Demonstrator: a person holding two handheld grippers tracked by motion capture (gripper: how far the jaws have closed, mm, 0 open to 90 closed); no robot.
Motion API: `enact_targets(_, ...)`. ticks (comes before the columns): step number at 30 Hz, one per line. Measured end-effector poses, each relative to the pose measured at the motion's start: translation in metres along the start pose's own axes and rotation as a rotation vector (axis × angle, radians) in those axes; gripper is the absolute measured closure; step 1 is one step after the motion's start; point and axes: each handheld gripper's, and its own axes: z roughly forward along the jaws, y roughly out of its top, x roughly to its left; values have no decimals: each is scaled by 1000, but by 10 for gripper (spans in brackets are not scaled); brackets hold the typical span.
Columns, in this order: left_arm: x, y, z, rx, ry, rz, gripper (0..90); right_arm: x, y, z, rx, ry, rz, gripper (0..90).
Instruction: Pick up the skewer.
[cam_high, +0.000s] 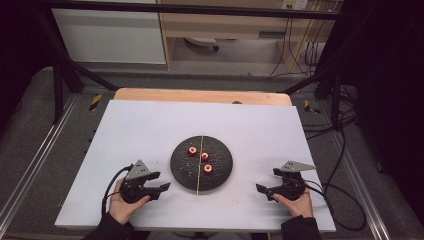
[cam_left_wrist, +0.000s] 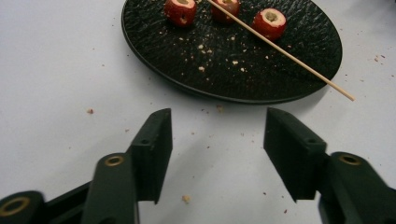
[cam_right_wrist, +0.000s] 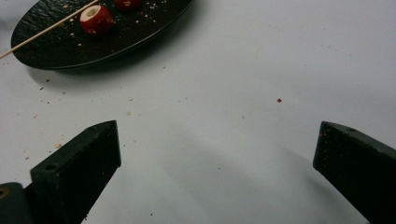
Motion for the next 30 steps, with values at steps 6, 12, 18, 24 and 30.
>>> enact_targets(6, -10, 11, 6, -4, -16, 11, 590, 0, 0, 0, -2, -1, -3, 15)
enact_targets(12, -24, 24, 13, -8, -29, 37, 681, 0, 0, -1, -1, -1, -1, 16)
enact_targets(18, -32, 34, 25, 6, -53, 38, 765, 0, 0, 0, 1, -1, 1, 16)
enact_targets(24, -41, 42, 39, 25, -82, 48, 846, 0, 0, 0, 2, -2, 2, 16)
enact_targets(30, -49, 49, 50, 33, -108, 54, 896, 0, 0, -1, 2, -1, 2, 16)
